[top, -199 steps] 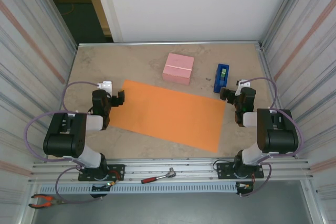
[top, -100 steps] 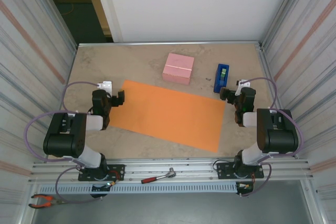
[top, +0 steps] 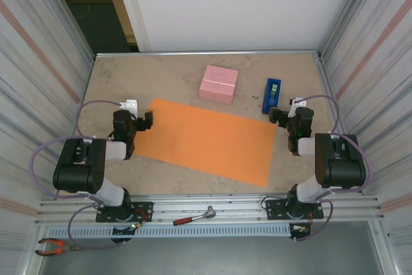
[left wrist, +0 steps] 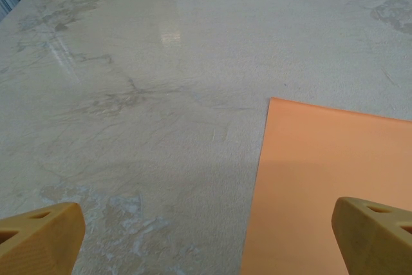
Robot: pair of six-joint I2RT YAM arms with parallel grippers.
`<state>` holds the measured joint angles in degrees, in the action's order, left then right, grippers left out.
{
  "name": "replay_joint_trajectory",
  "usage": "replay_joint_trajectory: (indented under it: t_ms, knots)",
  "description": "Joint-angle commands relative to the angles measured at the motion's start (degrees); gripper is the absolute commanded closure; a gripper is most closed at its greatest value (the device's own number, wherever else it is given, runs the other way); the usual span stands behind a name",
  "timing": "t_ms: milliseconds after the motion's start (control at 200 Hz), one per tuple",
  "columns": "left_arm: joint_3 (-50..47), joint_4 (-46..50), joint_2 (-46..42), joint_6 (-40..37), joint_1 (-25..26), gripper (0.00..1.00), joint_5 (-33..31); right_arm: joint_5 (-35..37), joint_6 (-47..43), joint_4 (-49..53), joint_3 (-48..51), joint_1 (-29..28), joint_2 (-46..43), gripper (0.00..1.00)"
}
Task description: Wrap the gift box in paper
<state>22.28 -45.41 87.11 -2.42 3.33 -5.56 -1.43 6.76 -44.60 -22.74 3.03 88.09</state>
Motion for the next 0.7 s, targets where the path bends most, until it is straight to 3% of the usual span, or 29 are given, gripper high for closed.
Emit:
replay_joint_trajectory:
  t_ms: [0,60,220,346,431,476,596,696]
  knots:
    - [1.0,-0.8,-0.2,-1.1,-0.5,0.01,0.5,-0.8,-1.4,-0.6,-1.0,0.4,0.2,0.02]
    - [1.0,-0.9,-0.2,-1.2,-0.5,0.01,0.5,0.1,-1.0,-0.6,-1.1,0.4,-0.4,0.02]
    - [0.2,-1.8,-0.6,-1.6,-0.2,0.01,0.8,9.0,-0.5,13.9,-4.3,-2.1,-12.1,0.02]
    - [-0.8,-3.2,-1.4,-3.0,1.0,0.01,0.5,13.5,7.4,32.9,-9.9,-4.1,-23.2,0.02]
    - [-0.3,-1.9,-2.9,-1.6,1.1,0.01,-3.6,17.1,17.0,44.2,-13.1,-4.7,-28.8,0.02]
    - [1.7,3.1,-4.7,-0.8,1.2,0.01,-6.2,15.4,21.0,50.9,-14.5,-4.3,-31.1,0.02]
    - [7.8,16.9,-9.7,0.2,2.8,0.01,-13.1,2.3,24.4,60.4,-14.1,-4.9,-39.1,0.02]
    - [10.4,23.3,-13.9,2.6,3.9,0.01,-12.1,-3.9,27.5,62.8,-9.8,-8.5,-43.1,0.02]
